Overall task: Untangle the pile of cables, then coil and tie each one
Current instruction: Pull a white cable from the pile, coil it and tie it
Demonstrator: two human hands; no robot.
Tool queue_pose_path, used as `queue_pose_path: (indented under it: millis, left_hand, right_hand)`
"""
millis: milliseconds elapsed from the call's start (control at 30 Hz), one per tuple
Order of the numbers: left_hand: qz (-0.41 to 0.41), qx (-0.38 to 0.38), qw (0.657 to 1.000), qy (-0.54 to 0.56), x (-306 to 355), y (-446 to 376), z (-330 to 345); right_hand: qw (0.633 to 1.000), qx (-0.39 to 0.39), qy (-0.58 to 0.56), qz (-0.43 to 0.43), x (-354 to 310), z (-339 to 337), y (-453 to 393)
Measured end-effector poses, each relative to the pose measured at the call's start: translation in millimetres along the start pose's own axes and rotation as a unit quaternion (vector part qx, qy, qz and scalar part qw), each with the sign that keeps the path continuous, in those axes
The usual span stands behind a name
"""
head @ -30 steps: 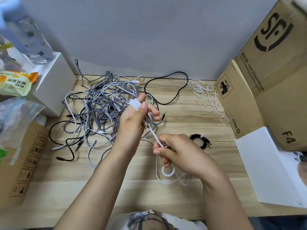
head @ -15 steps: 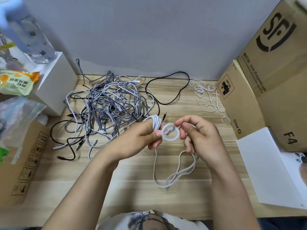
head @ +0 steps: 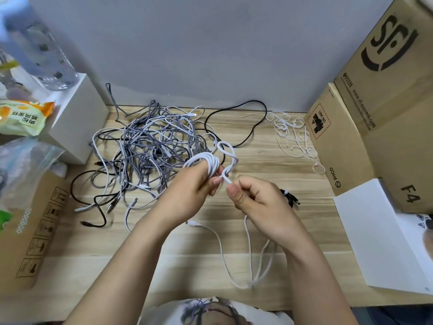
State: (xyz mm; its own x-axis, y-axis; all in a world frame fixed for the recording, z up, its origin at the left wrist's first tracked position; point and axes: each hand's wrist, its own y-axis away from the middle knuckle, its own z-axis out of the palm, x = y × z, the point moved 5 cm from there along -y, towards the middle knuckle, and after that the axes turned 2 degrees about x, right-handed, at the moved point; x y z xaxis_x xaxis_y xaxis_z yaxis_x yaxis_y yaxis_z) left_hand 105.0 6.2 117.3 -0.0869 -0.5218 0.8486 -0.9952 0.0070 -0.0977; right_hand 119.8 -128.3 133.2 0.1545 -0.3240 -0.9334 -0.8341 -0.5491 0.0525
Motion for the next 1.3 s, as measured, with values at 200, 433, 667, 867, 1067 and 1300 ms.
queue_pose_path:
  millis: [200, 433, 667, 867, 1067, 1300]
  left_hand:
    - [0.009, -0.035, 0.999, -0.037, 10, 4, 5]
    - [0.050, -0.062, 0.995, 0.063, 27, 7, 3]
    - [-0.050, 0.083, 0.989, 0.112, -2, 0, -11]
    - [-0.016, -0.015, 1.000, 0.022, 0, 5, 1]
    - [-0.035, -0.187, 0.945, 0.266, 23, 18, 9]
    - [-0.030, -0.097, 0.942, 0.320, 35, 10, -7]
  right_hand:
    - [0.982, 0.179, 0.047, -0.045, -8, -28, -3]
    - [0.969, 0.153, 0.191, 0.028, 11, -30, -14]
    - [0.998, -0.038, -0.038, 0.023, -6, 0, -2]
    - [0.958, 0.146, -0.247, -0.015, -22, -34, -4]
    - [0.968, 0.250, 0.020, 0.003, 9, -48, -14]
    - [0.981, 0.100, 0.167, -0.006, 19, -18, -17]
